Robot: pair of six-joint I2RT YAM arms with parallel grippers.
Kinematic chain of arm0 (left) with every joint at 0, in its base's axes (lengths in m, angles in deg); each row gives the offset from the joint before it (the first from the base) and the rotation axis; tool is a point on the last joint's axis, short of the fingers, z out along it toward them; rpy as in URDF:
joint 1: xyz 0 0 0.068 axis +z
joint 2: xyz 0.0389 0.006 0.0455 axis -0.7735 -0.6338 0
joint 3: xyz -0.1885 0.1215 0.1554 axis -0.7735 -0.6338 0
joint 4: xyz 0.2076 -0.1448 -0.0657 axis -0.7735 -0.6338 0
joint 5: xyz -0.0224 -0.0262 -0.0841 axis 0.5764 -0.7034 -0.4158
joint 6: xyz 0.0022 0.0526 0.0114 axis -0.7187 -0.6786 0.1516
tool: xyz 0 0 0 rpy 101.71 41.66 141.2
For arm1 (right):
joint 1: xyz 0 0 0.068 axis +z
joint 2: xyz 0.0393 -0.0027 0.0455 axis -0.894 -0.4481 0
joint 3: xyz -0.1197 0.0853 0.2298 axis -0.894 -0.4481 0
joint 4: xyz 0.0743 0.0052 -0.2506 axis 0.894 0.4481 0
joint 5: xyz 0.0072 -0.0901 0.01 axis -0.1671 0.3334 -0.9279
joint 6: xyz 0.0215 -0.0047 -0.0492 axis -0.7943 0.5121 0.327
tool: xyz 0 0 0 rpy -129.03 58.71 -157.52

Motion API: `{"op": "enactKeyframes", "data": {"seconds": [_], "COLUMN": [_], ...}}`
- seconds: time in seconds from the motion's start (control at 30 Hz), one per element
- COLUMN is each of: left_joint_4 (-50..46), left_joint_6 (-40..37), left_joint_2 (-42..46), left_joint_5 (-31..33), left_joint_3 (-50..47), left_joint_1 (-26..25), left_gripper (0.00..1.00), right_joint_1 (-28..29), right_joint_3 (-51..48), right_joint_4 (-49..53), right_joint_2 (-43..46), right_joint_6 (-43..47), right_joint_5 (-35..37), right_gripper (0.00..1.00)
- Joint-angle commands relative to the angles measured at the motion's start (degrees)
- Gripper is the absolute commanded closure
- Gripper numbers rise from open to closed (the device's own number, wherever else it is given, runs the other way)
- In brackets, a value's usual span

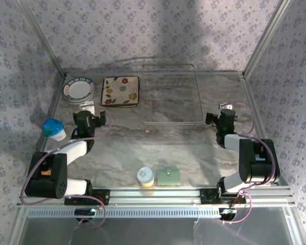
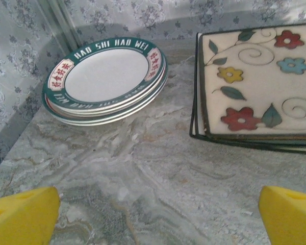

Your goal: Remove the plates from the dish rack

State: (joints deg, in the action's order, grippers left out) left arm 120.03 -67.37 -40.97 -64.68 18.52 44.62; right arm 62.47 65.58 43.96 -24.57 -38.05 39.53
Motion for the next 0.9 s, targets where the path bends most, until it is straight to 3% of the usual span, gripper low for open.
{"op": "enactKeyframes", "data": {"seconds": [0.0, 0.2, 0.37, 0.43, 0.5, 0.87], "left_joint_4": [10.89, 12.97, 13.32, 13.46, 13.61, 13.63], "left_joint_6": [-0.14, 2.86, 2.78, 2.79, 2.76, 2.78], "left_joint_2": [-4.45, -10.63, -10.85, -10.8, -10.82, -10.79], "left_joint_5": [-1.41, -6.74, -7.29, -7.2, -7.2, -7.2], "left_joint_3": [-3.66, -2.42, -2.62, -2.69, -2.65, -2.69], "left_joint_1": [1.89, 5.9, 6.04, 6.04, 6.04, 6.04], "left_gripper": [0.01, 0.01, 0.01, 0.01, 0.01, 0.01], "right_joint_1": [0.12, 0.19, -0.89, 0.03, 0.18, 0.33], "right_joint_3": [-0.76, -1.2, -3.52, -7.7, -6.82, -7.13], "right_joint_4": [-3.27, -4.08, -7.57, -18.09, -14.58, -15.71], "right_joint_2": [-0.18, -0.18, -0.06, -2.73, -1.95, -2.0], "right_joint_6": [0.52, 0.75, 1.06, 1.82, 1.81, 1.93], "right_joint_5": [1.58, 1.25, -3.35, -2.31, -1.21, -1.23], "right_gripper": [0.01, 0.01, 0.0, 0.01, 0.0, 0.0]}}
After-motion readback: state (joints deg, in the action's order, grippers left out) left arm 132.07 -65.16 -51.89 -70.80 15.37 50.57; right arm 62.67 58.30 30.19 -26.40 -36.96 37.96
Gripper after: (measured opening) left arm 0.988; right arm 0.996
